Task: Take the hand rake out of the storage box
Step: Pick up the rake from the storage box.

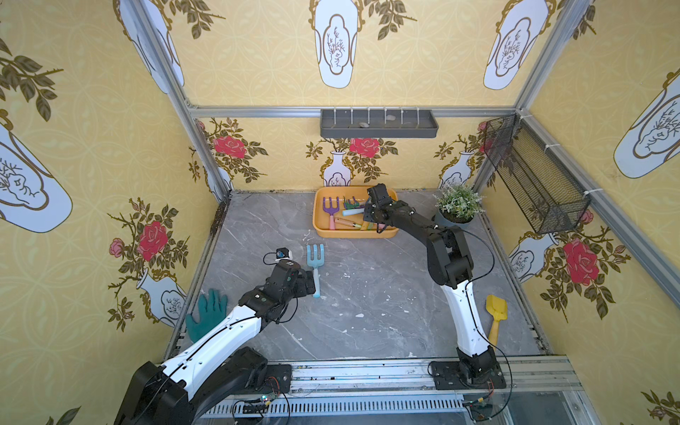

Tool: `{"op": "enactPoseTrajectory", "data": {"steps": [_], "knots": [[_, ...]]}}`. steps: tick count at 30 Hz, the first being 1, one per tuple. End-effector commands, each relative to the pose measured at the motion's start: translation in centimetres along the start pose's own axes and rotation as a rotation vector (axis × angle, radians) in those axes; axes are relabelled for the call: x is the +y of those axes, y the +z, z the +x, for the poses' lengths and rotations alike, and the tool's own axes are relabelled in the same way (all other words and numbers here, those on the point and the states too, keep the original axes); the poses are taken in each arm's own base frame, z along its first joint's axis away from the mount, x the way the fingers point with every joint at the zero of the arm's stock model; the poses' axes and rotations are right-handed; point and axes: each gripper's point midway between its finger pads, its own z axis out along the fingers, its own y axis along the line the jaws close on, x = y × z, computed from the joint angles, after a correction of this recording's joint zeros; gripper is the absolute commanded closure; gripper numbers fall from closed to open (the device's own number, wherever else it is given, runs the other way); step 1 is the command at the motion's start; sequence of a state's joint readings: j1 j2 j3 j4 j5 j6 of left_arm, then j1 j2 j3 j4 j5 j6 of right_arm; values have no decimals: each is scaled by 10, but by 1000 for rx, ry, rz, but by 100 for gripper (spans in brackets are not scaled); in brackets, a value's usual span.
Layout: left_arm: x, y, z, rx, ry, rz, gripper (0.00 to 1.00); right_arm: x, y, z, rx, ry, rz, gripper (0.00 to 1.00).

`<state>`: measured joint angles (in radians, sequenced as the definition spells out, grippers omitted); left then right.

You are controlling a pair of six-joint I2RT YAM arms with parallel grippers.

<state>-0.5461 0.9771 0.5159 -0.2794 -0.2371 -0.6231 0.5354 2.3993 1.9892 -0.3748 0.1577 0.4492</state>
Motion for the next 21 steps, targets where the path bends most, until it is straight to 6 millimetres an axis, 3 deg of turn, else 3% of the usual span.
{"op": "enactPoseTrajectory", "data": {"steps": [1,7,8,12,17,21], "knots": [[5,1,2,1,4,-16,0,-2,10,4,13,15,31,50],[10,3,10,15,3,-31,0,6,29,15,45,12,-15,54],[11,3,12,16,2,-33,0,12,28,8,32,16,-31,57],[10,2,12,12,2,-25,0,11,32,12,45,19,-29,65],[10,2,12,13,3,-26,0,13,24,5,31,17,-34,80],[10,2,12,13,2,-25,0,17,4,-12,-8,20,-43,88]]}}
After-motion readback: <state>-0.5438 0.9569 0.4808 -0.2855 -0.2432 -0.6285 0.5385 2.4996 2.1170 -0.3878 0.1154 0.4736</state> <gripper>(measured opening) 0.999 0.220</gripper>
